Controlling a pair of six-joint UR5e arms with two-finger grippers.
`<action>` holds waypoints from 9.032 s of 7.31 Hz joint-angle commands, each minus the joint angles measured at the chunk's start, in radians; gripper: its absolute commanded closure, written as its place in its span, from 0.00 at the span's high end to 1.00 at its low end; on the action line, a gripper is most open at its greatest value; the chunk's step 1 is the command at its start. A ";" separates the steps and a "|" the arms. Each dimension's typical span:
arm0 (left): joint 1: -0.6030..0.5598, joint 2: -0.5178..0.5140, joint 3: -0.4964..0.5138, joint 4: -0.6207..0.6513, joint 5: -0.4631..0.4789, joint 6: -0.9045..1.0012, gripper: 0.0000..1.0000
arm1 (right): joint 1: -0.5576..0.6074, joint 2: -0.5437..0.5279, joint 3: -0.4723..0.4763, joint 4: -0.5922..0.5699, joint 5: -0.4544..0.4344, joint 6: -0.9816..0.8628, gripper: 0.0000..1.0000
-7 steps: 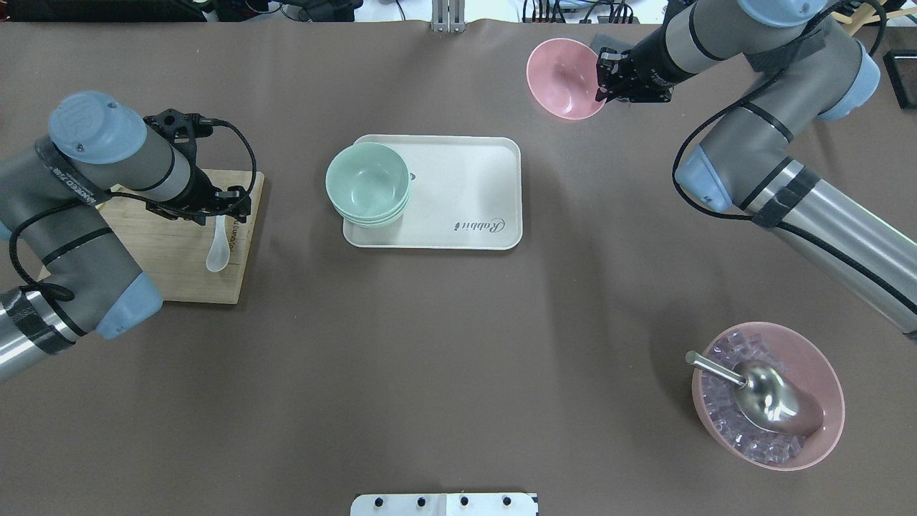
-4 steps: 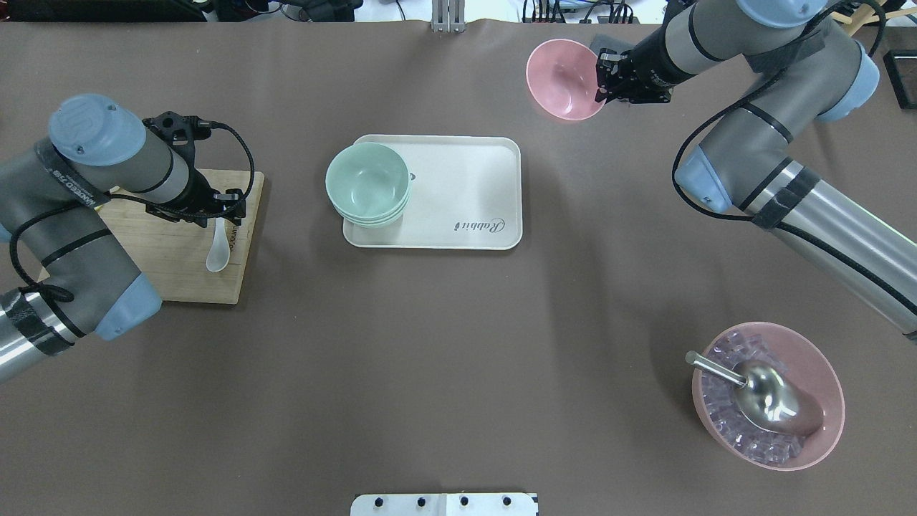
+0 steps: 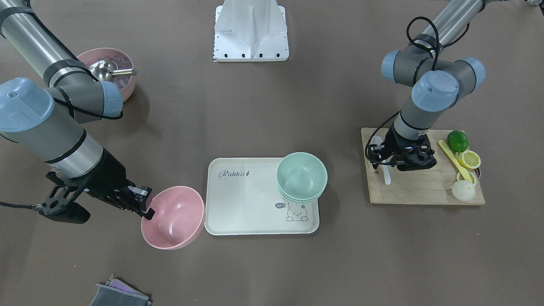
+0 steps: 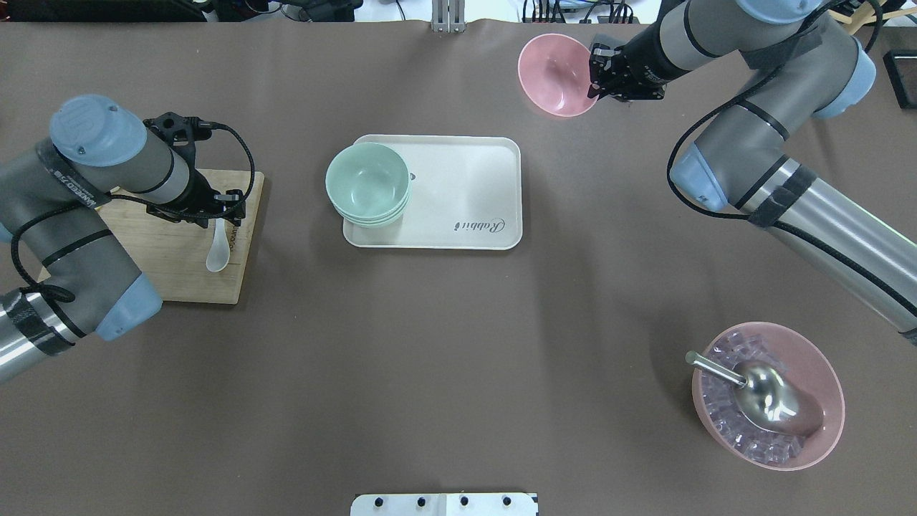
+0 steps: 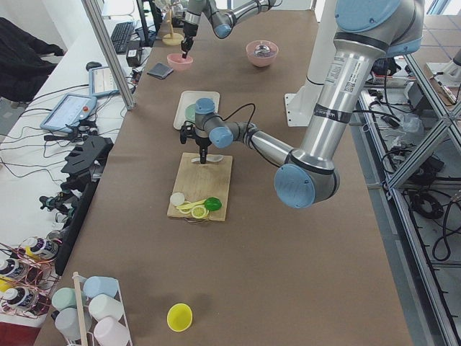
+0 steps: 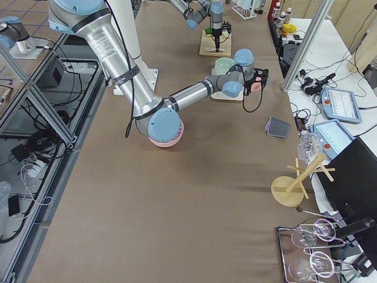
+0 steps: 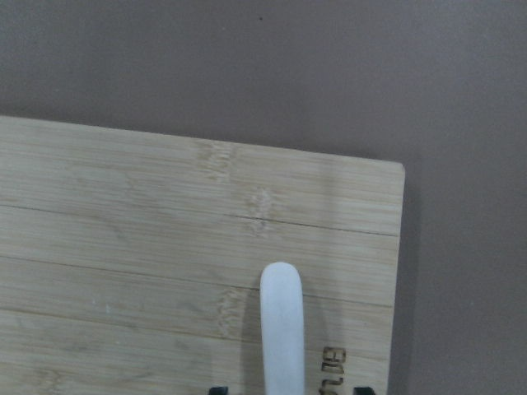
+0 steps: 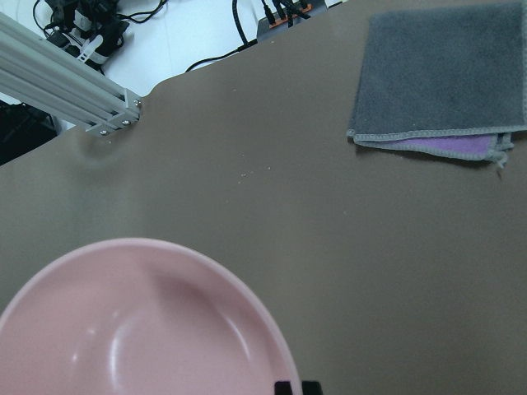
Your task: Stack pink bowl on green and place spoon
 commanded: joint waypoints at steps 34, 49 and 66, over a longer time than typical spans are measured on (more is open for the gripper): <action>-0.120 0.034 -0.048 -0.003 -0.137 0.106 0.00 | -0.364 0.268 -0.138 0.048 -0.268 0.376 0.00; -0.117 -0.091 -0.054 -0.003 -0.141 0.088 0.00 | -0.342 0.251 -0.071 0.022 -0.284 0.299 1.00; -0.104 -0.259 0.057 -0.344 -0.054 -0.141 0.99 | -0.087 -0.055 0.141 0.020 0.070 0.134 1.00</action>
